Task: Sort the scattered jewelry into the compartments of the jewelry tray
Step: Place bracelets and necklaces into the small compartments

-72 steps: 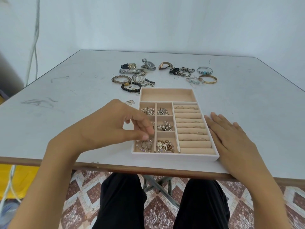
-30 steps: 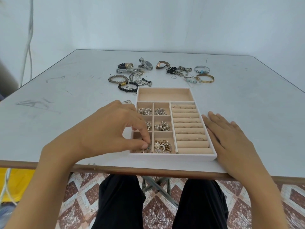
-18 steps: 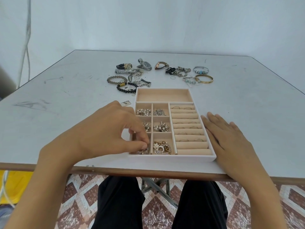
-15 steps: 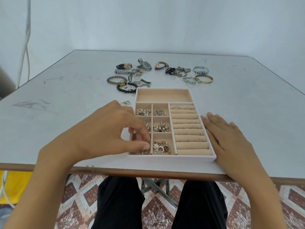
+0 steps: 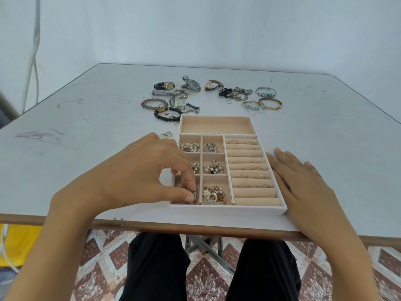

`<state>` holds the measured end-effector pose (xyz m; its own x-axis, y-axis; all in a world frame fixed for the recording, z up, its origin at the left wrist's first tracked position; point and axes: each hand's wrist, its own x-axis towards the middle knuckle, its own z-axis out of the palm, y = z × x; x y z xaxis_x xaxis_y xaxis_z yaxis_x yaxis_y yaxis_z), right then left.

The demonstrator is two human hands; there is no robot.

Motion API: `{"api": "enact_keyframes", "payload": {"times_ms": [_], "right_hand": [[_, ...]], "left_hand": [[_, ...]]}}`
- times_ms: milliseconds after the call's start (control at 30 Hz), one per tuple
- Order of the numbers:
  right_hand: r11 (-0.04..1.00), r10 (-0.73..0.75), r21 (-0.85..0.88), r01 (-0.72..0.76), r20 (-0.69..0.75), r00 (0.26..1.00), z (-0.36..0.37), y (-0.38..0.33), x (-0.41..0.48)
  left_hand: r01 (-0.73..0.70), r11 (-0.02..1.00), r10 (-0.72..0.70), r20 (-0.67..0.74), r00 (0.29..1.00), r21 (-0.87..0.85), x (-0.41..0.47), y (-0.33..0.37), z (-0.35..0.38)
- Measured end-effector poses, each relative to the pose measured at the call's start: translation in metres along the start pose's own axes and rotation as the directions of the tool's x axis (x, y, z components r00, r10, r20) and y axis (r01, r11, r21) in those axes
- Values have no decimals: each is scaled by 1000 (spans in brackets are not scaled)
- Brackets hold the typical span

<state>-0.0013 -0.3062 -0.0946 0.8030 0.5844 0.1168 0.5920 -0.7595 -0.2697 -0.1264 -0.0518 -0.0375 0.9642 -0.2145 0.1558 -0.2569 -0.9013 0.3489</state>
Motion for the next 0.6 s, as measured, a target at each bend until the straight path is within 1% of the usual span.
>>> {"api": "enact_keyframes", "payload": {"times_ms": [233,300,333,433,600], "right_hand": [[1000,-3,-6,3,12,1000,-2,-1,0],[1000,-2,3,2,11,1000,-3,-1,0],[1000,-1,8,1,8,1000,-3,-1,1],[1000,-1,17,1,-4,1000,-6,-2,2],[1000,-11,26,12,-23,1000,-14,-3,4]], "left_hand": [[-22,999,22,-7,1000,-29,1,-3,2],[-31,996,30,-12,999,-82,2,-4,1],[-28,990,25,-19,1000,-137,3,-4,0],[16,948,-33,-49,998,-318,2,-10,-7],[105,931,-166,-150,975,-350,20,-32,-21]]}}
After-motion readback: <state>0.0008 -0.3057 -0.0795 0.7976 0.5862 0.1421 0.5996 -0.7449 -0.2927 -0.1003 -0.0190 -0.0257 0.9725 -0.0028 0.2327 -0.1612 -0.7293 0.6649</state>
